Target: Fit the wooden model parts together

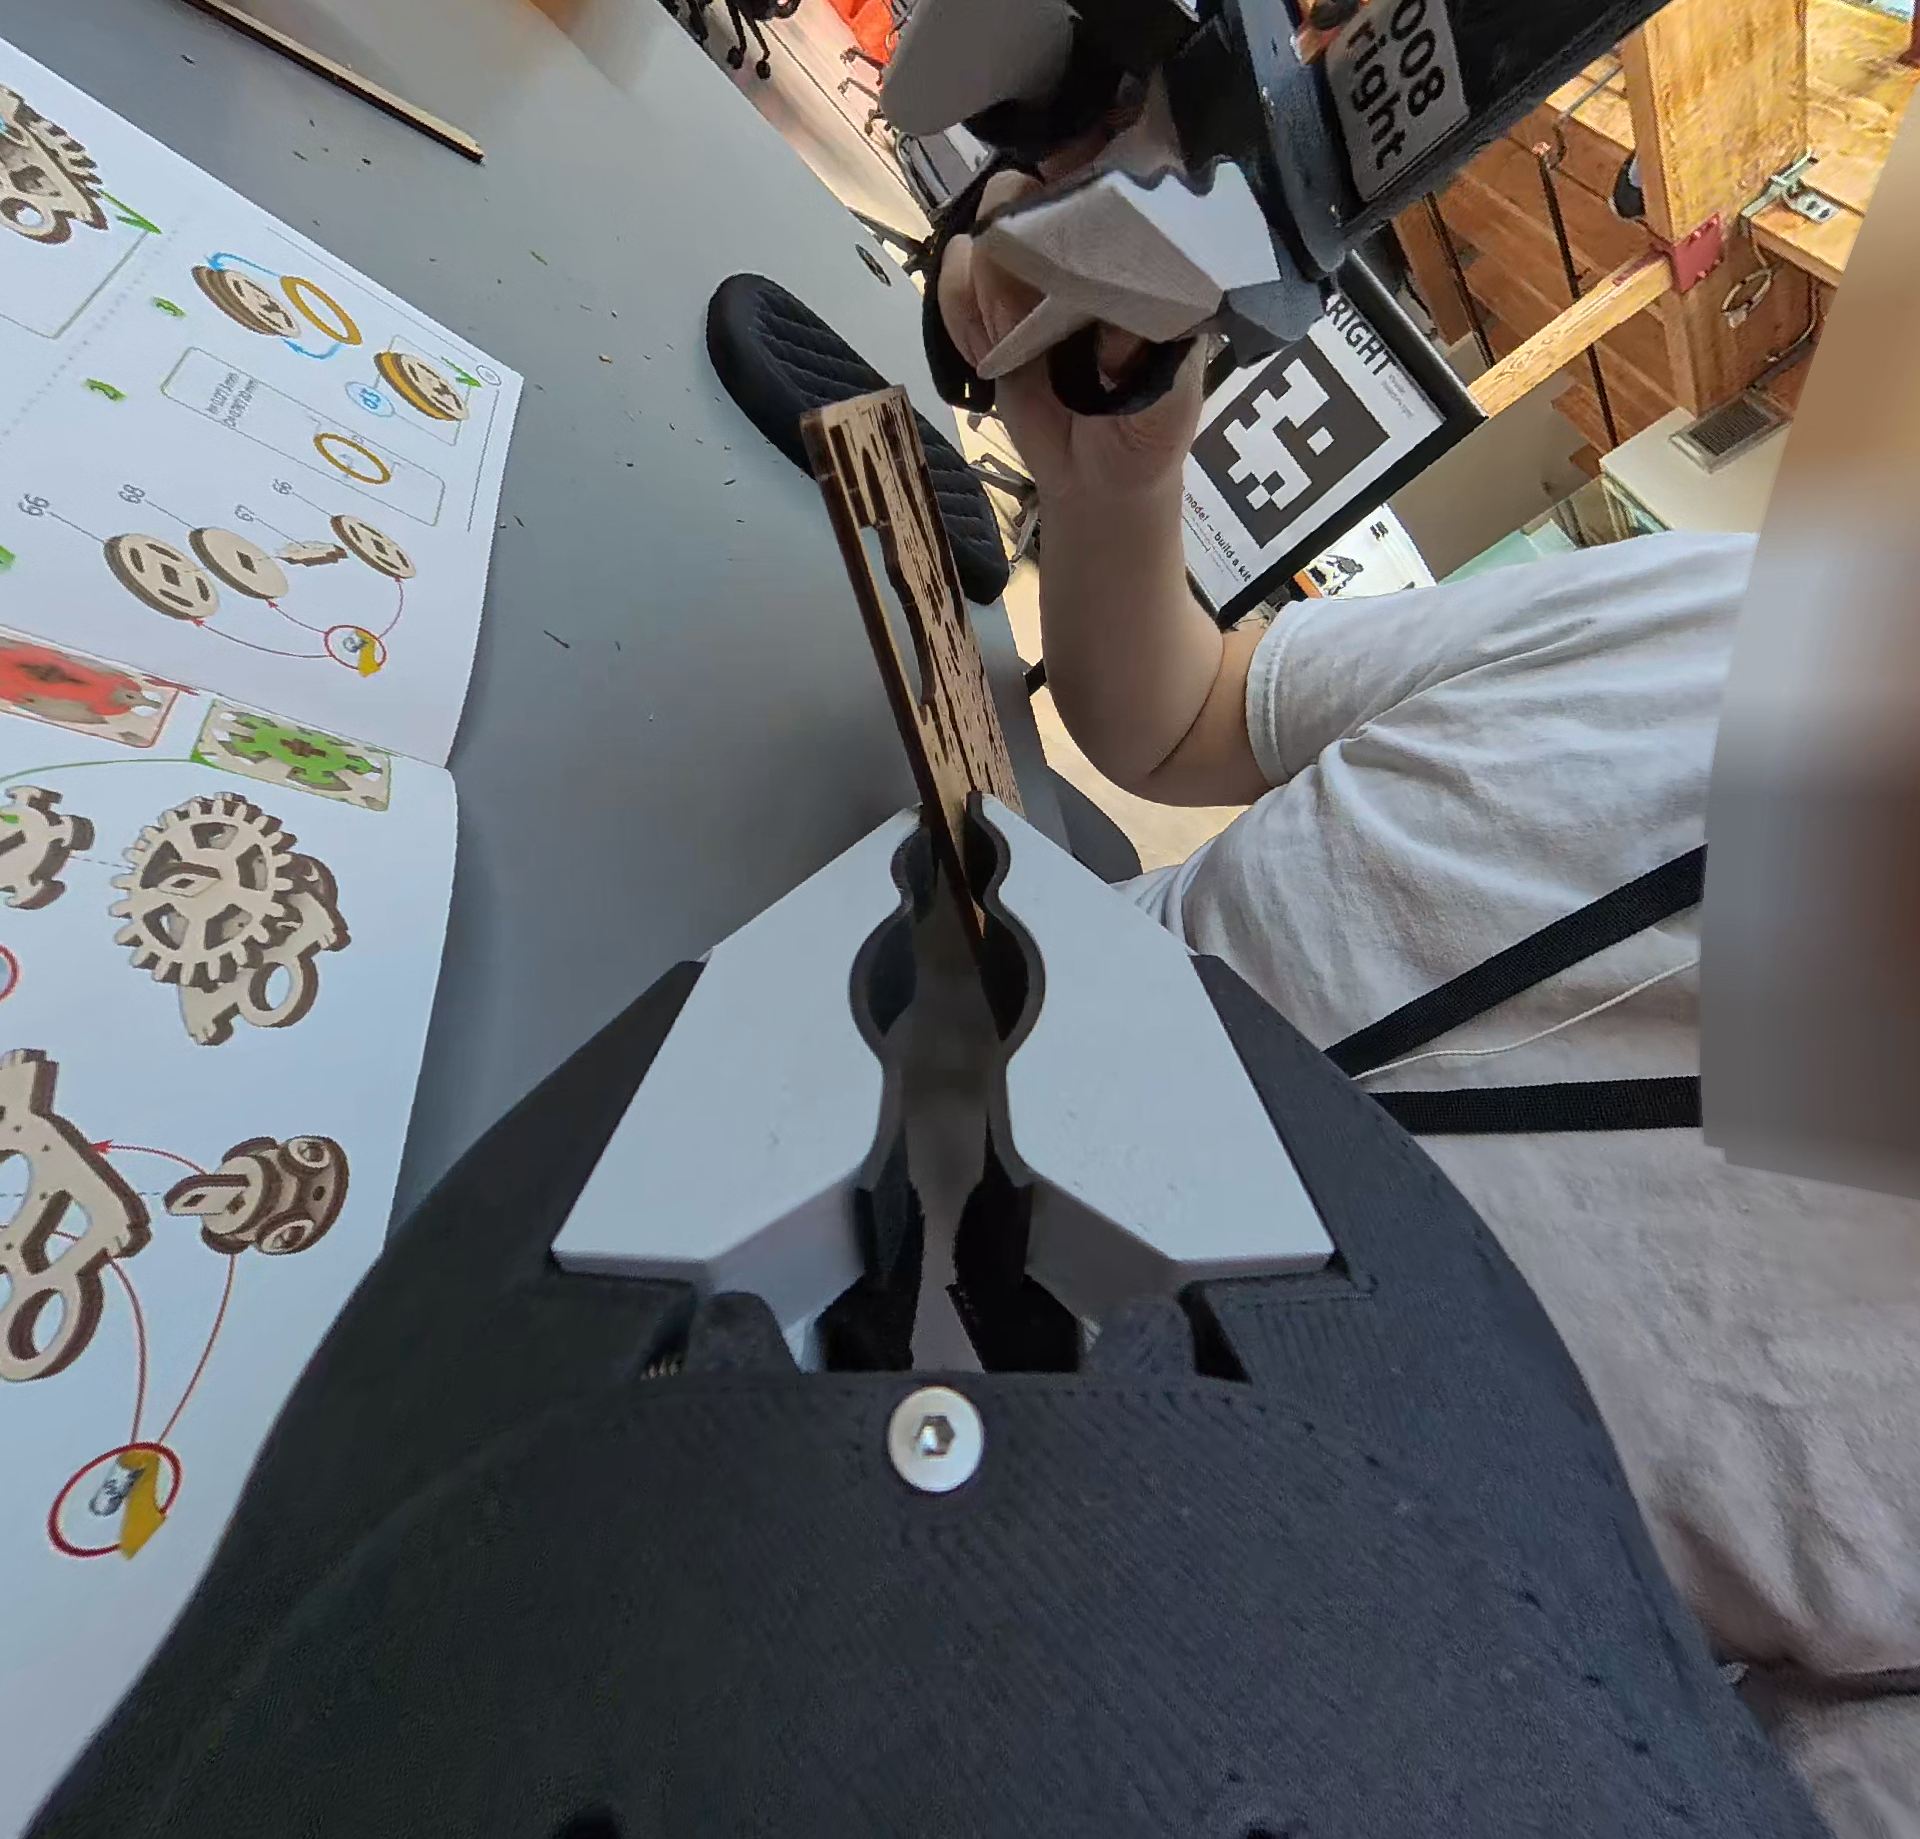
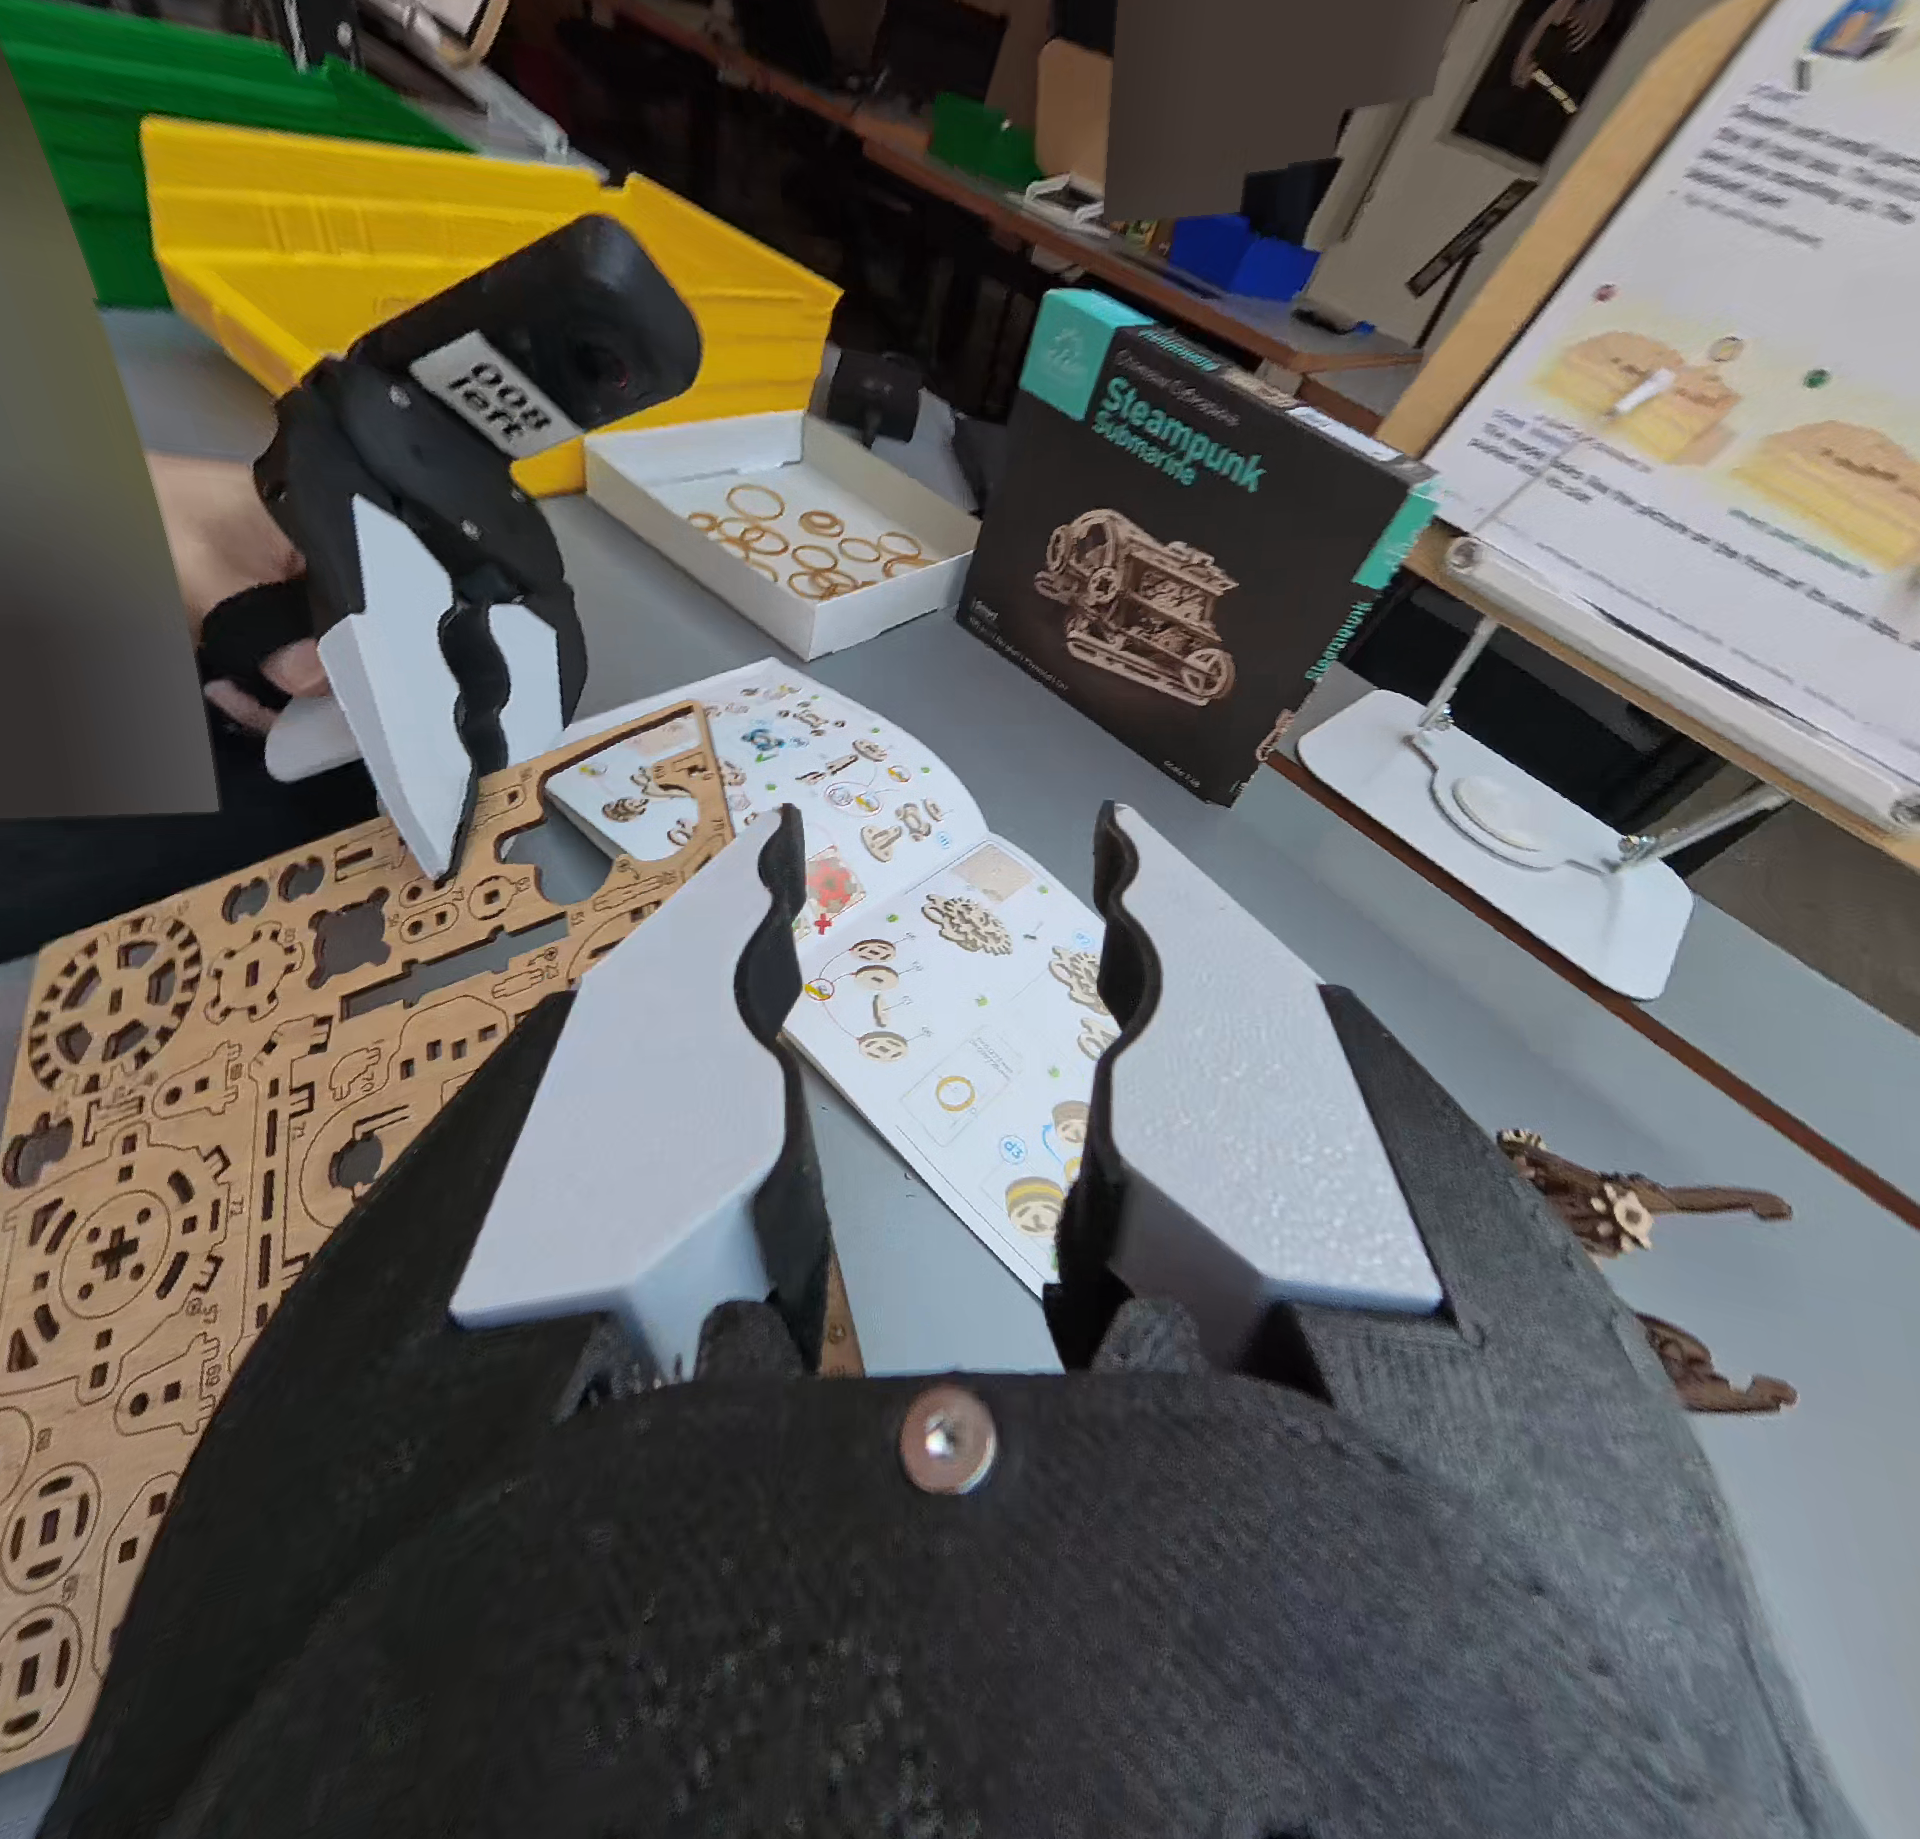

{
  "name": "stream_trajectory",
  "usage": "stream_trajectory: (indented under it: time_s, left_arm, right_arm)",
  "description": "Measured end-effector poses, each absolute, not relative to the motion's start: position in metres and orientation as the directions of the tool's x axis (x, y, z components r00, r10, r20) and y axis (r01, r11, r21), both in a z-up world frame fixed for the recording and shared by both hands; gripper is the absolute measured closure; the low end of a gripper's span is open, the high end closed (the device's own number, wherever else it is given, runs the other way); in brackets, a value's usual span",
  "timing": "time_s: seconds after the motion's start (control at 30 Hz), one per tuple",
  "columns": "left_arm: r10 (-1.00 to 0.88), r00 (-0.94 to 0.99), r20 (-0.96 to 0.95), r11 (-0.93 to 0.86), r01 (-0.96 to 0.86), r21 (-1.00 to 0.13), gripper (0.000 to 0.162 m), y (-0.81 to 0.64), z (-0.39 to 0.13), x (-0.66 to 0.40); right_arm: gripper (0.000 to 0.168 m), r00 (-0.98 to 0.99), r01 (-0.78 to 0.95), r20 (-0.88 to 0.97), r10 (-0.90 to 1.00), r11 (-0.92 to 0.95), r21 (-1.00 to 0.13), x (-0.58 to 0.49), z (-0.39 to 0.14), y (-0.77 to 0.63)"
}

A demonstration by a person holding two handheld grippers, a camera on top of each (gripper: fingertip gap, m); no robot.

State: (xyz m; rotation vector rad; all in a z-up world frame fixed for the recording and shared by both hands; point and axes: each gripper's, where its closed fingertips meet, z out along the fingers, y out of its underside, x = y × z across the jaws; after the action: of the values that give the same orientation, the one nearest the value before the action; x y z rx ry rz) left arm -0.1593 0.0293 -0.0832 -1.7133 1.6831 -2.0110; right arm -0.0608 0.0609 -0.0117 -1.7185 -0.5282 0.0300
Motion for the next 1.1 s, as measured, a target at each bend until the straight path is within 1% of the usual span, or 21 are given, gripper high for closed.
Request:
stream_trajectory:
  time_s: [0.07, 0.13, 0.2, 0.27, 0.3, 0.37, 0.4, 0.43, 0.5, 0.57, 0.6, 0.63, 0.73, 0.77, 0.83, 0.87, 1.03, 1.1]
  left_arm:
    - [-0.606, -0.407, 0.684, -0.414, -0.573, -0.708, 0.160, 0.030, -0.081, -0.160]
    - [-0.628, -0.408, 0.662, -0.402, -0.559, -0.726, 0.159, 0.032, -0.080, -0.160]
    - [-0.637, -0.415, 0.650, -0.399, -0.544, -0.738, 0.159, 0.033, -0.077, -0.160]
    - [-0.643, -0.424, 0.638, -0.397, -0.527, -0.751, 0.160, 0.035, -0.074, -0.160]
    - [-0.649, -0.423, 0.632, -0.396, -0.521, -0.756, 0.160, 0.036, -0.074, -0.160]
    - [-0.659, -0.424, 0.621, -0.390, -0.514, -0.764, 0.159, 0.037, -0.073, -0.160]
    - [-0.665, -0.421, 0.617, -0.390, -0.508, -0.768, 0.159, 0.038, -0.072, -0.160]
    - [-0.669, -0.419, 0.614, -0.393, -0.502, -0.771, 0.159, 0.040, -0.072, -0.159]
    - [-0.671, -0.419, 0.612, -0.398, -0.492, -0.774, 0.160, 0.042, -0.071, -0.159]
    - [-0.669, -0.414, 0.617, -0.406, -0.492, -0.770, 0.160, 0.044, -0.072, -0.159]
    - [-0.666, -0.416, 0.619, -0.407, -0.493, -0.769, 0.159, 0.044, -0.072, -0.159]
    - [-0.658, -0.424, 0.622, -0.408, -0.494, -0.768, 0.160, 0.043, -0.072, -0.160]
    - [-0.659, -0.417, 0.626, -0.393, -0.519, -0.759, 0.159, 0.041, -0.076, -0.160]
    - [-0.674, -0.406, 0.617, -0.380, -0.527, -0.761, 0.156, 0.041, -0.080, -0.160]
    - [-0.702, -0.384, 0.600, -0.359, -0.537, -0.763, 0.138, 0.043, -0.086, -0.158]
    - [-0.706, -0.379, 0.599, -0.354, -0.543, -0.761, 0.133, 0.044, -0.087, -0.158]
    - [-0.677, -0.389, 0.624, -0.403, -0.515, -0.757, 0.134, 0.052, -0.079, -0.162]
    - [-0.675, -0.391, 0.626, -0.417, -0.497, -0.761, 0.137, 0.059, -0.074, -0.165]
  right_arm:
    - [0.113, 0.958, 0.150, 0.123, 0.260, -0.089, -0.985, -0.023, -0.006, 0.049]
    - [0.113, 0.974, -0.003, -0.032, 0.223, -0.128, -0.992, 0.008, -0.021, 0.036]
    - [0.108, 0.932, -0.178, -0.226, 0.284, -0.185, -0.967, 0.014, -0.038, 0.025]
    - [0.107, 0.810, -0.347, -0.416, 0.414, -0.234, -0.908, 0.002, -0.042, 0.013]
    - [0.107, 0.741, -0.410, -0.494, 0.455, -0.275, -0.870, -0.003, -0.045, 0.009]
    - [0.107, 0.626, -0.470, -0.590, 0.511, -0.357, -0.807, -0.014, -0.054, 0.005]
    - [0.112, 0.568, -0.468, -0.621, 0.540, -0.408, -0.784, -0.024, -0.059, 0.002]
    - [0.121, 0.511, -0.446, -0.642, 0.571, -0.463, -0.766, -0.037, -0.064, -0.002]
    - [0.129, 0.435, -0.384, -0.661, 0.612, -0.538, -0.750, -0.059, -0.071, -0.008]
    - [0.147, 0.428, -0.336, -0.651, 0.628, -0.558, -0.759, -0.071, -0.078, -0.006]
    - [0.162, 0.417, -0.321, -0.645, 0.640, -0.561, -0.763, -0.076, -0.079, -0.006]
    - [0.168, 0.397, -0.307, -0.642, 0.656, -0.564, -0.766, -0.080, -0.079, -0.007]
    - [0.168, 0.432, -0.249, -0.652, 0.623, -0.613, -0.750, -0.080, -0.090, -0.005]
    - [0.168, 0.452, -0.229, -0.648, 0.614, -0.622, -0.749, -0.078, -0.094, -0.005]
    - [0.168, 0.445, -0.195, -0.642, 0.624, -0.632, -0.750, -0.077, -0.091, -0.007]
    - [0.168, 0.446, -0.176, -0.636, 0.630, -0.635, -0.752, -0.075, -0.089, -0.008]
    - [0.168, 0.476, -0.019, -0.545, 0.690, -0.612, -0.791, -0.060, -0.079, -0.009]
    - [0.168, 0.474, 0.001, -0.523, 0.708, -0.594, -0.804, -0.051, -0.074, -0.006]
